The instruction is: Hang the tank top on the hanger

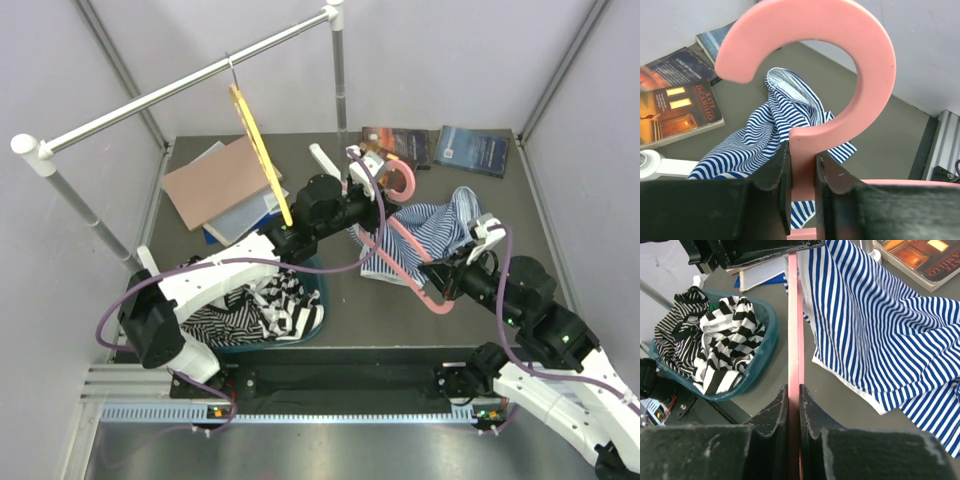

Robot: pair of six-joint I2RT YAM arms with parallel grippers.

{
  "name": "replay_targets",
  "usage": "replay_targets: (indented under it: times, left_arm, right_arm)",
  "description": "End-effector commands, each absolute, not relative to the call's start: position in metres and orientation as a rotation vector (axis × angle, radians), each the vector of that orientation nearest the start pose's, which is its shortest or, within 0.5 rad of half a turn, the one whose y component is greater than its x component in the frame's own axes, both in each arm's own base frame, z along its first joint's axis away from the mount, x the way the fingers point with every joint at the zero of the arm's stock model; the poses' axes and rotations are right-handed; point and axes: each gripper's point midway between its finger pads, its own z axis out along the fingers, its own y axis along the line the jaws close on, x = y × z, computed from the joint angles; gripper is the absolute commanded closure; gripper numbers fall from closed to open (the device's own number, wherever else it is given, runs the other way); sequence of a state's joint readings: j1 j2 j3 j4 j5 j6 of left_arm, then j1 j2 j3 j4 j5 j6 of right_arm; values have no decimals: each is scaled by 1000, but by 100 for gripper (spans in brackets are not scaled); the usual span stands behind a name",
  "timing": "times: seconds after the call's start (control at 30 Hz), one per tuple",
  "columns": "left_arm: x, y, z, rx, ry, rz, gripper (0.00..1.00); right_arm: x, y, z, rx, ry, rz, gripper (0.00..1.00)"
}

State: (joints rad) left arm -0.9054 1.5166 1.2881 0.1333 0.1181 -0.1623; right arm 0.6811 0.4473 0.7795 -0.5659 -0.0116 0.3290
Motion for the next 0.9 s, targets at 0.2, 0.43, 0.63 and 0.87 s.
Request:
replay_targets:
  times: [0.2, 0.43, 0.63, 0.87]
  left_arm:
    - [314, -418, 301, 712, 1615, -753, 100]
    - [331, -434, 287, 667, 1668, -747, 100]
    - [344, -446, 287, 620, 1685, -750, 100]
    - [355, -440, 279, 579, 1722, -685, 100]
  right_arm:
    - [174, 130, 308, -259, 1772, 601, 36]
    - [152, 117, 350, -289, 1696, 630, 26]
    - [153, 182, 314, -375, 1723, 940, 31]
    - [153, 219, 295, -403, 1720, 1046, 33]
